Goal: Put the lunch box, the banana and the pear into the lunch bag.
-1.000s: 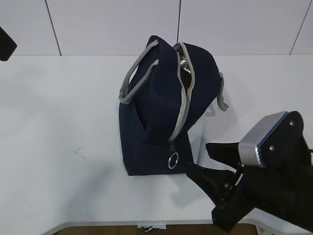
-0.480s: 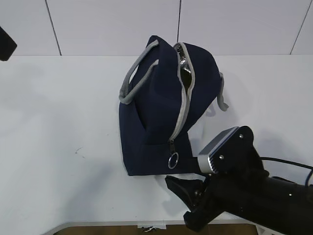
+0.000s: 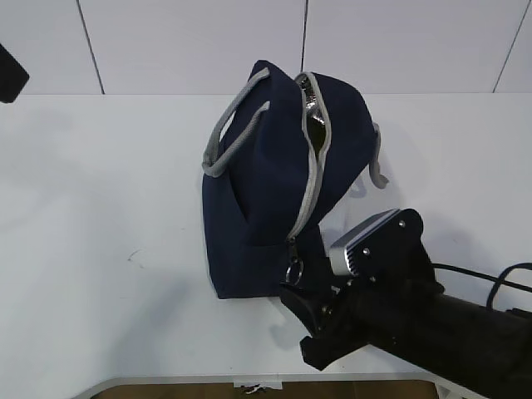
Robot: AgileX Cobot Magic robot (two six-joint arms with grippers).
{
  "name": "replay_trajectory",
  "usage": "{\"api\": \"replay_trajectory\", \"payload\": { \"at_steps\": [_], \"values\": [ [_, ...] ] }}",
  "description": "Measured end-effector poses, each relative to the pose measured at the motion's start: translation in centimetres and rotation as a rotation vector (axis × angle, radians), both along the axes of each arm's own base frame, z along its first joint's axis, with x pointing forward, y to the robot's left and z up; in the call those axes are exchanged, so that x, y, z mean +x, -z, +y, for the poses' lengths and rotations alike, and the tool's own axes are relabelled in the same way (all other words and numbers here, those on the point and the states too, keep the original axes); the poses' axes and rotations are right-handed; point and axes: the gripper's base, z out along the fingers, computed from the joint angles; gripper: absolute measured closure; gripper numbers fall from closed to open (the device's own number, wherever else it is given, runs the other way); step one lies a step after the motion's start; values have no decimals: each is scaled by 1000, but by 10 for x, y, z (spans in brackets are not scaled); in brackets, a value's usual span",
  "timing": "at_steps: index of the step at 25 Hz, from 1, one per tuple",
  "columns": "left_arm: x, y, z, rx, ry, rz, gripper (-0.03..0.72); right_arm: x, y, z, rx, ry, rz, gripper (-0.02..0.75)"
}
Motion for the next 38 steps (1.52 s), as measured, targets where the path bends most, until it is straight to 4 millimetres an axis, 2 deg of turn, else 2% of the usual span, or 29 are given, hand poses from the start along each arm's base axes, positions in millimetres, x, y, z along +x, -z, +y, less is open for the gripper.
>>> {"api": "replay_trajectory", "payload": {
  "at_steps": [10,23,38],
  "values": [
    [0,0,0,-2,0,1,245,6,1,11,-7,-80,-21,290],
    [0,0,0,-3,-2,2,251,8,4,15,43,-89,-45,290],
    [0,0,0,-5,-7,4,255,9,5,14,117,-29,21,290]
  ]
}}
